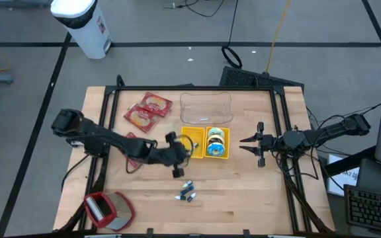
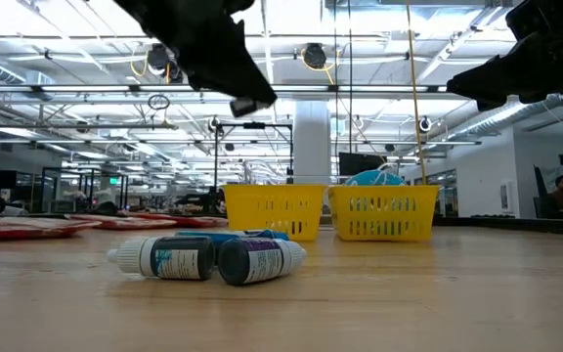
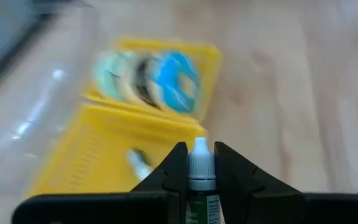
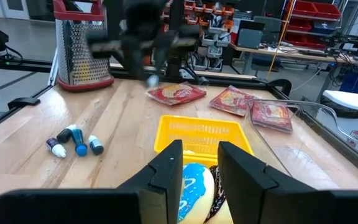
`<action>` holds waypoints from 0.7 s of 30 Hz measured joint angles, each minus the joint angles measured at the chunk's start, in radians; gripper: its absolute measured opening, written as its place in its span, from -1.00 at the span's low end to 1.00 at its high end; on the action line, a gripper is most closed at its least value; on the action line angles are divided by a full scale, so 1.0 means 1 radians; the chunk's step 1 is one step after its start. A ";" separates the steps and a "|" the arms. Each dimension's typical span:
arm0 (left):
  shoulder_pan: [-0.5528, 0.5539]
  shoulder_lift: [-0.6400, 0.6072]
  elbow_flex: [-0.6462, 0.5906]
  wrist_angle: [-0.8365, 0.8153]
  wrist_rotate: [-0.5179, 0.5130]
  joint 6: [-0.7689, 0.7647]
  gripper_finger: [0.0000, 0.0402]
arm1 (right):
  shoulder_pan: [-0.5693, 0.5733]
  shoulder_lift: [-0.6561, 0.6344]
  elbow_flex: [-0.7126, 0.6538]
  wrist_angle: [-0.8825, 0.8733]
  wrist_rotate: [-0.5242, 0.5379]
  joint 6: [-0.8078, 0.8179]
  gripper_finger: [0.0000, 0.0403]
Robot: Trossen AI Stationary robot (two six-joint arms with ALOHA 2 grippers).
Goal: Pick & Place Food Item
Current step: Put the green food coloring bottle into the left yellow bin
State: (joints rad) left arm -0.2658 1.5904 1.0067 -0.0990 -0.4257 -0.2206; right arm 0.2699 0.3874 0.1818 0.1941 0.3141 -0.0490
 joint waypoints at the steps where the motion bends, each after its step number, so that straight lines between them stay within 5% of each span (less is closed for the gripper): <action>1: 0.013 -0.015 0.000 0.002 -0.020 -0.014 -0.72 | 0.000 0.000 0.000 0.002 0.000 0.000 -0.55; 8: 0.125 -0.017 0.001 0.146 -0.046 -0.078 -0.62 | 0.000 0.000 0.000 0.006 -0.001 0.003 -0.55; 14: 0.201 0.066 0.001 0.224 0.000 -0.092 -0.75 | 0.000 0.000 0.000 0.011 -0.002 0.003 -0.55; 21: 0.235 0.188 0.001 0.221 0.036 -0.183 -0.63 | 0.000 0.000 0.000 0.010 -0.002 0.003 -0.55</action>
State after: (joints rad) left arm -0.0303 1.7781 1.0073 0.1220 -0.3901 -0.4038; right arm 0.2696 0.3878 0.1818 0.2039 0.3119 -0.0456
